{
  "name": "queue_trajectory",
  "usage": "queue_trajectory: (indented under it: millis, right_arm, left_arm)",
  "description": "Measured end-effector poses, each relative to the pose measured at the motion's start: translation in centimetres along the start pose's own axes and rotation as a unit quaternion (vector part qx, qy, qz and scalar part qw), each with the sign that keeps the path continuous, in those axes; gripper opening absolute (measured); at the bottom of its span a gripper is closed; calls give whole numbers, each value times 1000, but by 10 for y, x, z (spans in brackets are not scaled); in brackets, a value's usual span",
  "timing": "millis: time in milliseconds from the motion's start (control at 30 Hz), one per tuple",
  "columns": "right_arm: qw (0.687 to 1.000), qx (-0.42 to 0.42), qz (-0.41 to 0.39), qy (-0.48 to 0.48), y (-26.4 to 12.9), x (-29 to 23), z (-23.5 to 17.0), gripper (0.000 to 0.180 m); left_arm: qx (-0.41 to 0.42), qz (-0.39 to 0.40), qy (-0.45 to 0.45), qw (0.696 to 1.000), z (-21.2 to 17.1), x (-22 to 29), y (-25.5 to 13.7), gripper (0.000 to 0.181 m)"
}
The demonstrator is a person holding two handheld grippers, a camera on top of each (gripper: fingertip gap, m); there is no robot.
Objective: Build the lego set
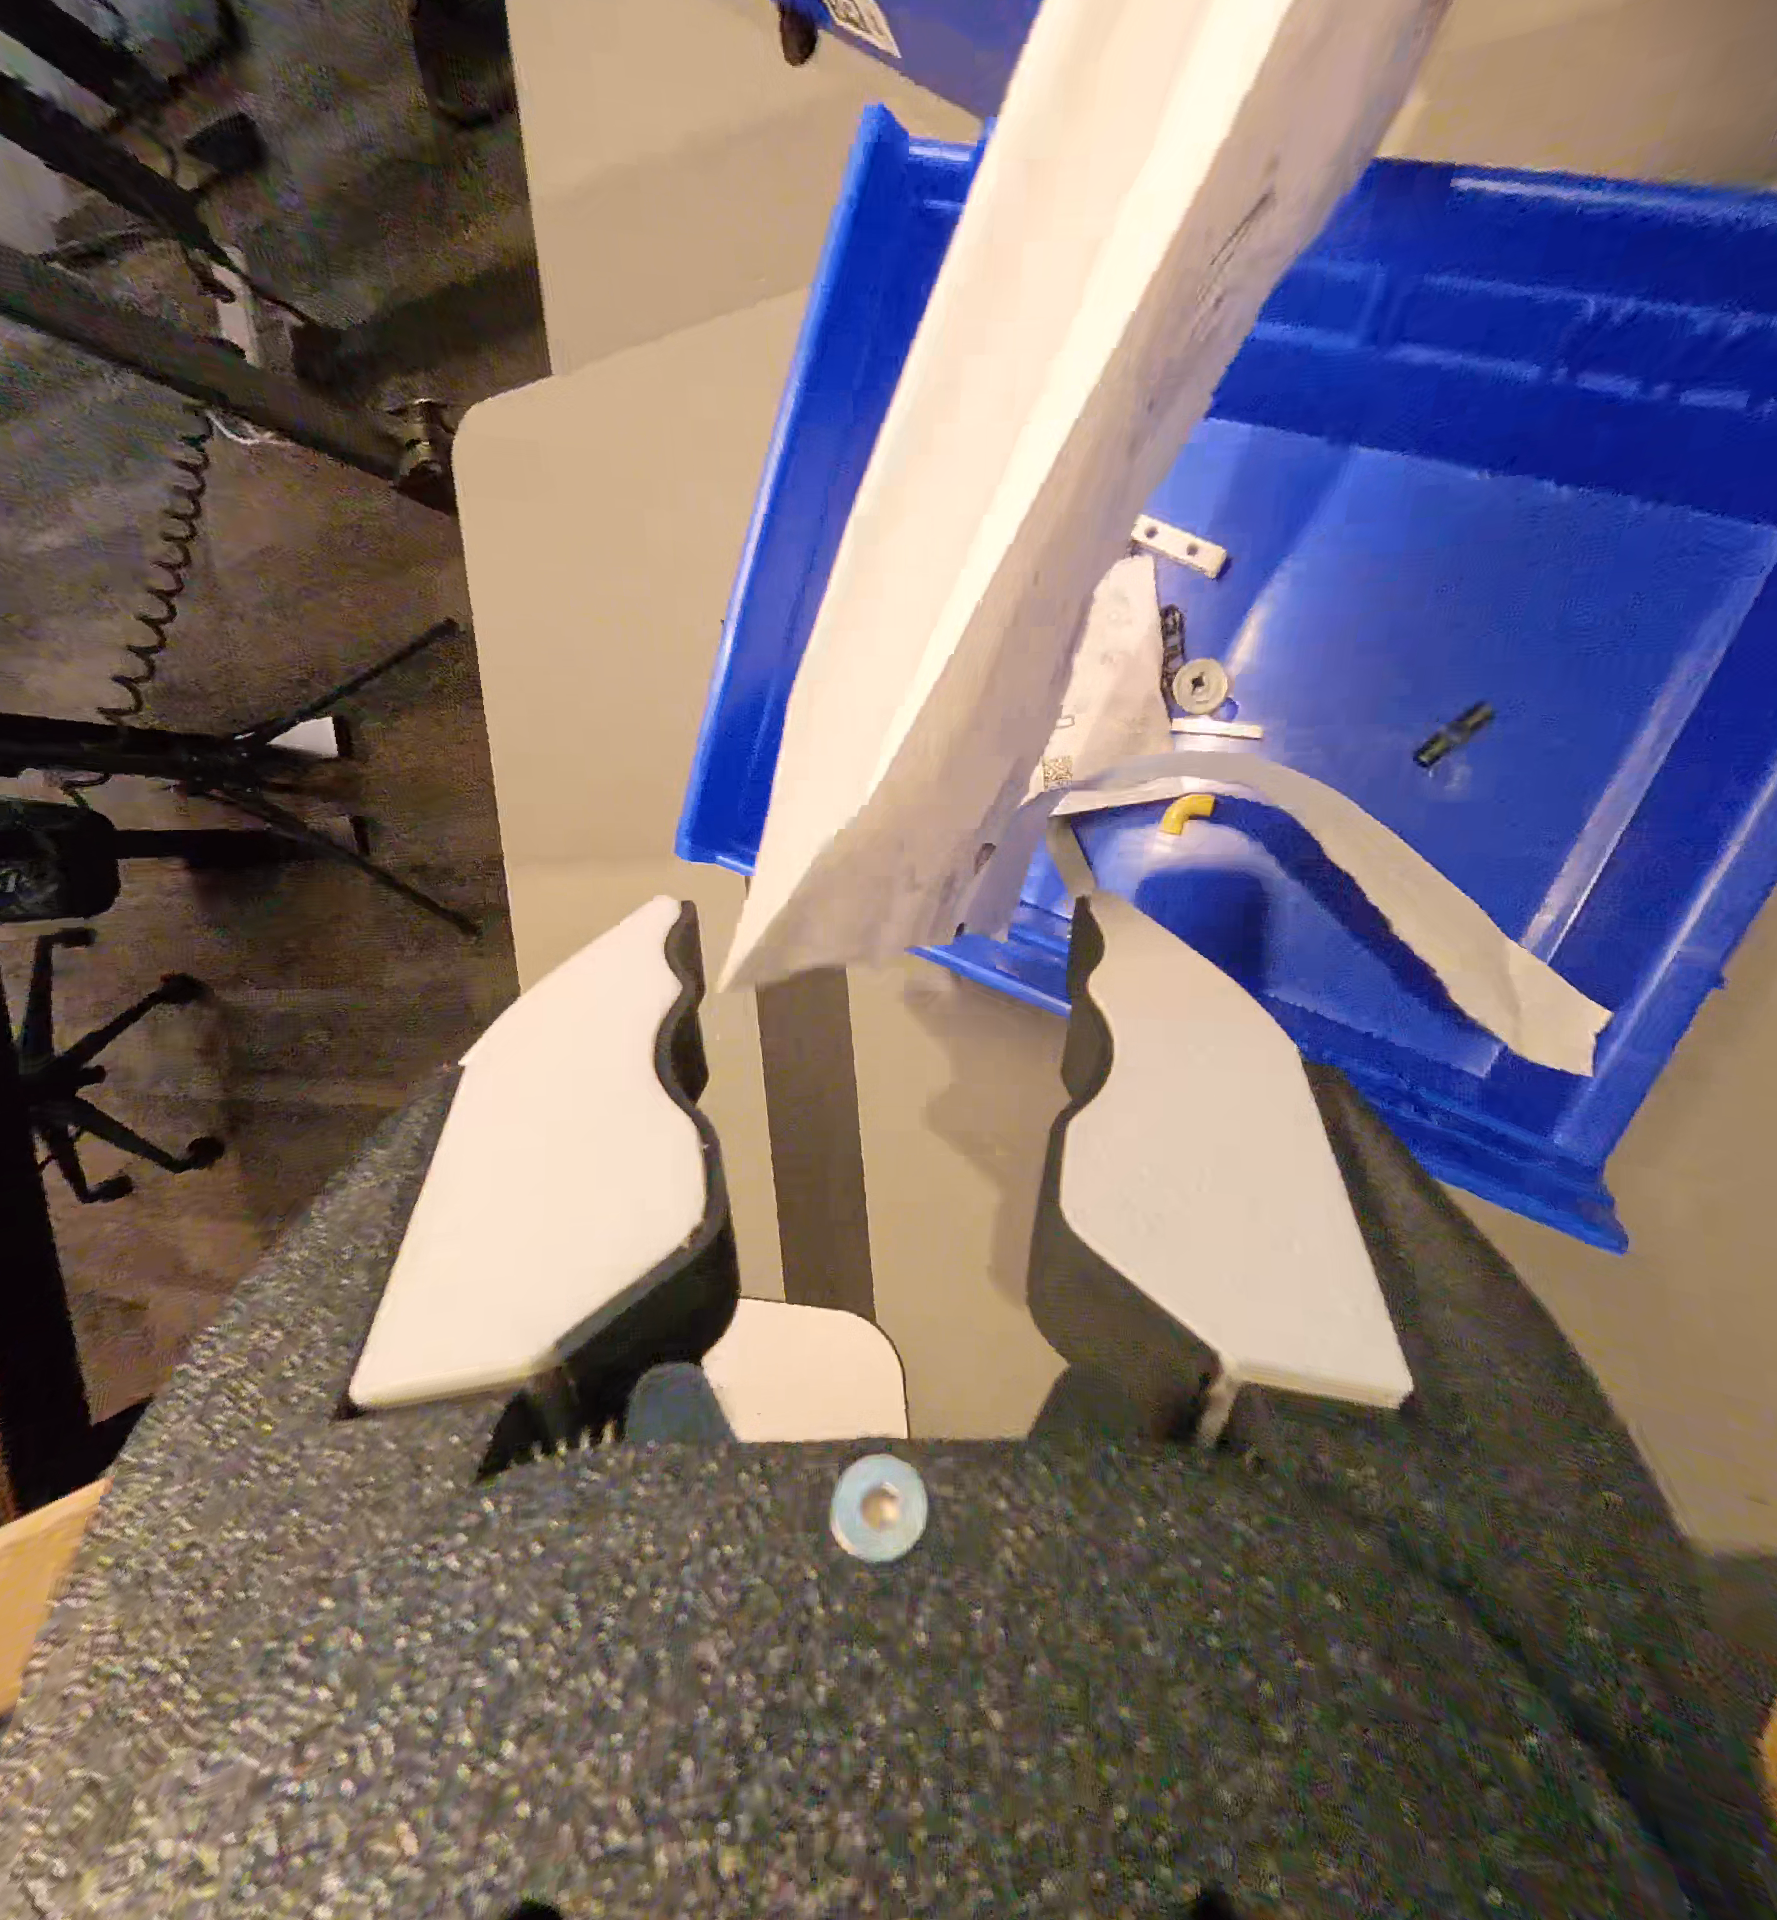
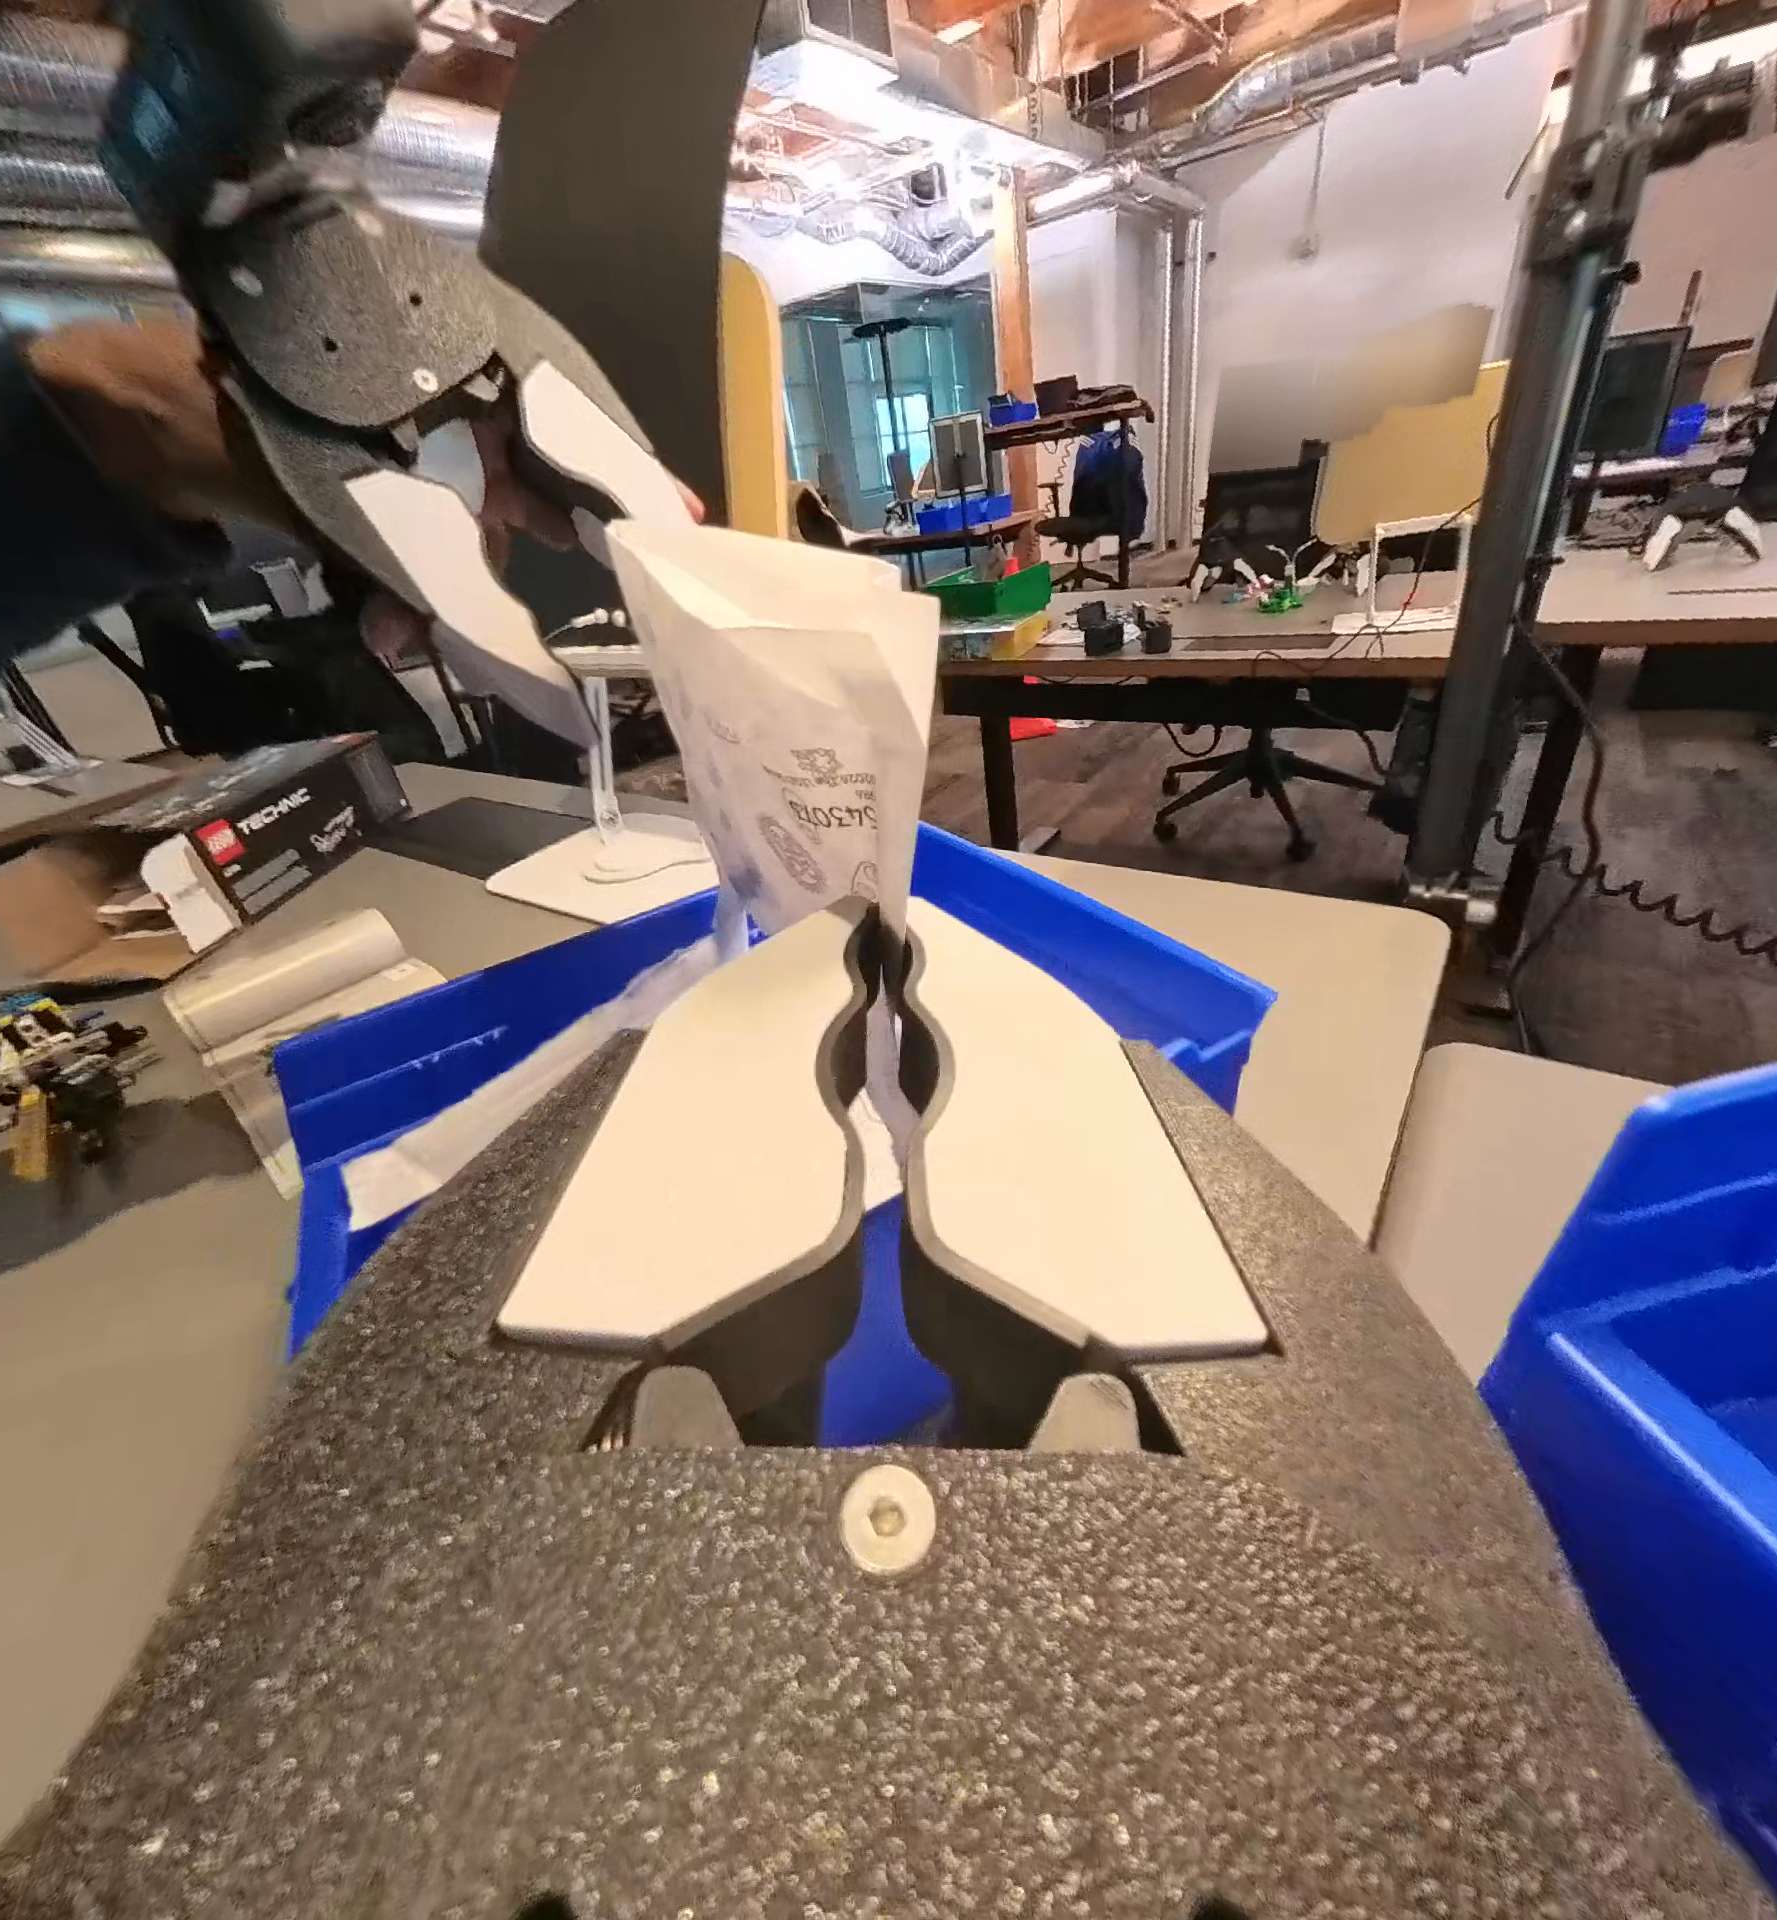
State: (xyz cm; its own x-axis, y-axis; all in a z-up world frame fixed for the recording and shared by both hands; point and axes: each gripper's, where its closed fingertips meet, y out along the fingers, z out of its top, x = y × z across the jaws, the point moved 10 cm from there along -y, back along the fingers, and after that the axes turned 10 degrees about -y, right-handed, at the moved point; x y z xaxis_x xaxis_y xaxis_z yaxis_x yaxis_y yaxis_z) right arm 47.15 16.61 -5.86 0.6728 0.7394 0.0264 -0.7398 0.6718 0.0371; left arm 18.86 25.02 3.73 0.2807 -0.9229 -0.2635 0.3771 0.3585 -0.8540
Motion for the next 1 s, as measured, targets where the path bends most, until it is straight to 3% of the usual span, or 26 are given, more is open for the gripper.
queue_trajectory:
  millis: [167,300,467,533,667,900,1000]
  right_arm:
    - [997,32,29,62,-6,8,-7,0]
    - [993,46,56,88,-7,11,-12,0]
    - [990,63,73,106,-9,16,-17,0]
    - [987,74,80,121,-9,19,-20,1]
    - [983,84,77,145,-10,23,-25,8]
    - [988,26,68,133,-7,24,-32,12]
    - [990,17,70,124,-1,20,-32,6]
  left_arm:
    - [42,-30,-64,997,-24,-11,18,65]
    - [87,-64,-80,991,-30,-9,32,52]
    - [152,-123,-76,978,-28,-4,33,12]
    - [169,-139,-77,973,-28,-4,33,5]
    - [190,-159,-79,966,-31,-5,35,1]
    - [212,-197,-98,952,-39,-6,37,1]
    - [213,-244,-105,940,-40,-3,38,14]
